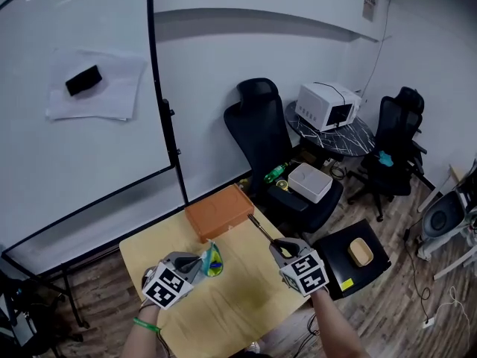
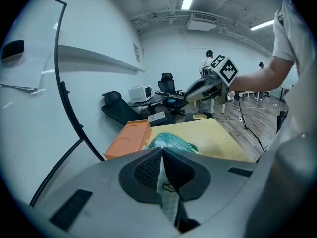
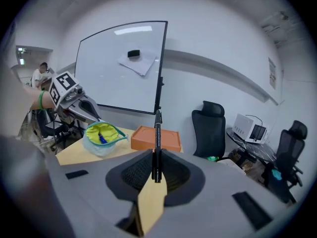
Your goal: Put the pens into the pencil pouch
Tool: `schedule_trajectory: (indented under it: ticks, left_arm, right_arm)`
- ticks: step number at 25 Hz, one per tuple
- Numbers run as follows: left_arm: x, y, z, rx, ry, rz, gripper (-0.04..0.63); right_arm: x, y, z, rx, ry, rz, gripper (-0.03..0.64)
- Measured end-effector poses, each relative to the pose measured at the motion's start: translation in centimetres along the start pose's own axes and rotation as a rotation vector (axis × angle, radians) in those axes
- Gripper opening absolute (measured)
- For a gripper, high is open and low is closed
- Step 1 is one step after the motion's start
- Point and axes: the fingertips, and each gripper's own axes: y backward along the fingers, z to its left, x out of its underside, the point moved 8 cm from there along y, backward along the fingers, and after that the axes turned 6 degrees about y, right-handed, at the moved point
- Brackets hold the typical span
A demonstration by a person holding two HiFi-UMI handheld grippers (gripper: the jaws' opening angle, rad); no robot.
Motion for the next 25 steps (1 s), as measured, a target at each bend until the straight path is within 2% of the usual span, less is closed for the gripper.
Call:
schedule_trajectory:
  ticks: [6, 15, 25]
  left_arm:
    - [-0.4, 0.9, -0.1, 0.007, -0.035, -0.002, 0.014]
    - [-0.5, 0.9, -0.6, 0.023, -0.075, 0.009, 0.014]
    - [-0.9, 0.8, -2.3, 0.035, -0.114, 0.013, 0.014]
  right_arm:
    - [-0.7, 0.9, 2.3, -0.125, 0.158, 0.046, 0.058]
    - [-0.9, -0.2, 6.2, -0.375, 0.327, 0.131, 0.058]
    - [-0.3, -1.5, 9.5, -0.497, 0.439, 0.249, 0.059]
